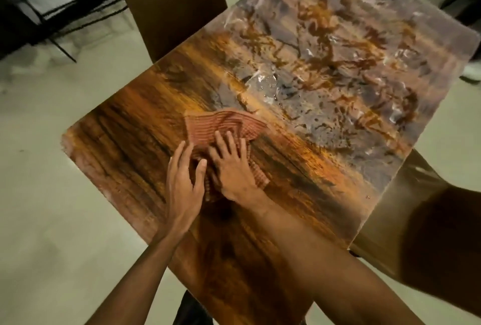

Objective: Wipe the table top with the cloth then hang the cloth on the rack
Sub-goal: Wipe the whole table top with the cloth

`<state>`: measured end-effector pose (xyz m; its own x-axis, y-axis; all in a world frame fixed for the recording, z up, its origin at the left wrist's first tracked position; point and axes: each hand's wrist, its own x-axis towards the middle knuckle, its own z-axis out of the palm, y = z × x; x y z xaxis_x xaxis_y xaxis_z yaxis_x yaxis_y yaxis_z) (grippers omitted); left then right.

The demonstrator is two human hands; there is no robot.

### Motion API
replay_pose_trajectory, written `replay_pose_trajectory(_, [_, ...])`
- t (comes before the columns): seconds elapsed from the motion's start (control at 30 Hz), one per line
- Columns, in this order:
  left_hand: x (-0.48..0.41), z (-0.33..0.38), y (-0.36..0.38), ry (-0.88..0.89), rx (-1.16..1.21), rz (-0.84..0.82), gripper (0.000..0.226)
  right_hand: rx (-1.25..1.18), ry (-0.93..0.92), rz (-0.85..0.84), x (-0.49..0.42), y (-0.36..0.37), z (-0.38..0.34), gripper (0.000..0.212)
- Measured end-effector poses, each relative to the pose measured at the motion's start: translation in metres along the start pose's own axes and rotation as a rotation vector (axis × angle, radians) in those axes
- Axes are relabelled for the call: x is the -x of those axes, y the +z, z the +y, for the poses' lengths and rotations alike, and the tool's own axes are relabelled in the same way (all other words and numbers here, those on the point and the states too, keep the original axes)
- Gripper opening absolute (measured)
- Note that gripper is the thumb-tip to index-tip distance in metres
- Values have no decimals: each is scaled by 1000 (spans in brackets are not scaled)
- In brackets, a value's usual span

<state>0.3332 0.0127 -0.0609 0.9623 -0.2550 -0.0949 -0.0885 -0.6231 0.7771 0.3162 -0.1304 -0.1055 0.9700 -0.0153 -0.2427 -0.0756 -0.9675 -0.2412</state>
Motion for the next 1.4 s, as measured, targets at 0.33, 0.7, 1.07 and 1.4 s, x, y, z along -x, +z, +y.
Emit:
replay_pose_trajectory(0.33, [-13,46,51,-112,-88,183,54,31,30,74,-39,-33,128,63])
replay_pose_trajectory(0.7, [-54,45,55,-171,-89,274,61,41,10,61,-98,-50,149,63])
replay_pose_trajectory(1.07, [-74,5,43,-187,3,362,59,75,-60,-1,-145,-65,152,62])
replay_pose_trajectory(1.4, [-100,13,42,-216,-20,374,59,174,-391,-111,-172,-73,115,63])
